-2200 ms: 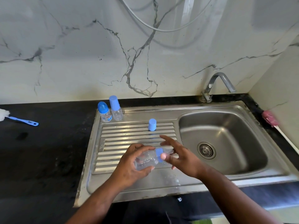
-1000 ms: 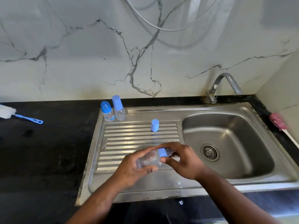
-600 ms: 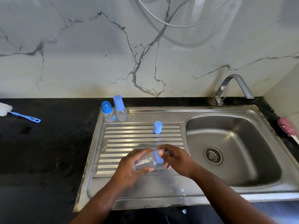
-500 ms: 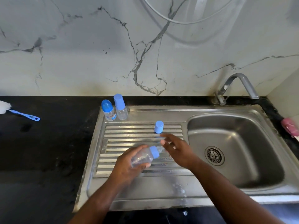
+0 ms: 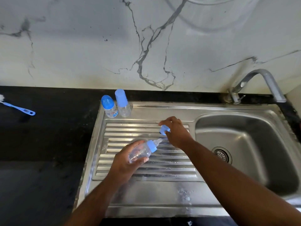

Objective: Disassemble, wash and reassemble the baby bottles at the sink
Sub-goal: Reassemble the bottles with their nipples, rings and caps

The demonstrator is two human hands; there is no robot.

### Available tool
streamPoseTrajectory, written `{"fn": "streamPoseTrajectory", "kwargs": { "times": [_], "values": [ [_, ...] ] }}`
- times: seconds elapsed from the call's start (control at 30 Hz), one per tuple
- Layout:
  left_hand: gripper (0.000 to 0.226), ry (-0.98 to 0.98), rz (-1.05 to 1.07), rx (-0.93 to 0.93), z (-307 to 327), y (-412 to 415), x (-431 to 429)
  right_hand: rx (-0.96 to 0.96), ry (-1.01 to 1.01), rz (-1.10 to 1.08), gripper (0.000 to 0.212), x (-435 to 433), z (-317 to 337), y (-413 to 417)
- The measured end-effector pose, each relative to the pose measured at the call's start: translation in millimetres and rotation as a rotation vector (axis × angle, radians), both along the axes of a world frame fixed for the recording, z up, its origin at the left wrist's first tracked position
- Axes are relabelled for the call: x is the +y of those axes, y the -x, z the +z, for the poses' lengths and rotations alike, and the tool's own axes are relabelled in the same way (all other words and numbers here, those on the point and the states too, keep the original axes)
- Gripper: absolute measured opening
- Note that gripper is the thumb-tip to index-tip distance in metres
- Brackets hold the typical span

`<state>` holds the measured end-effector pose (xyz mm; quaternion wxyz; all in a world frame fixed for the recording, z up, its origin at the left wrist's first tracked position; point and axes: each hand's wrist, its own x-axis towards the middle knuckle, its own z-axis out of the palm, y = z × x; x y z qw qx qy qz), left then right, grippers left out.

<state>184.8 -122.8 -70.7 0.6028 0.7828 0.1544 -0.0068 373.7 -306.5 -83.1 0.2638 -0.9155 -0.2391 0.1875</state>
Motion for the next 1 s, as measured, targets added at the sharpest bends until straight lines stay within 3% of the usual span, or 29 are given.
{"fn": "streamPoseTrajectory", "kwargs": {
  "times": [0.23,0.43,0.57,1.0],
  "values": [
    [0.055,0.053,0.016,0.014,3.5,-2.2,0.4,0.050,-0.352,-0.259,0.034,-29.2,23.4,13.0],
    [0.056,0.093,-0.012,-0.003,12.2,3.7,-10.6,0.267,-0.616,-0.226,0.042,-64.5,42.1,53.6],
    [0.059,0.101,-0.050,-0.021,19.1,12.4,-22.2,0.276,-0.579,-0.171,0.054,-78.9,49.6,75.9],
    [0.060,-0.008,-0.115,-0.099,37.8,38.8,-42.0,0.265,-0.497,-0.122,0.039,-91.5,67.8,115.9]
  ]
}}
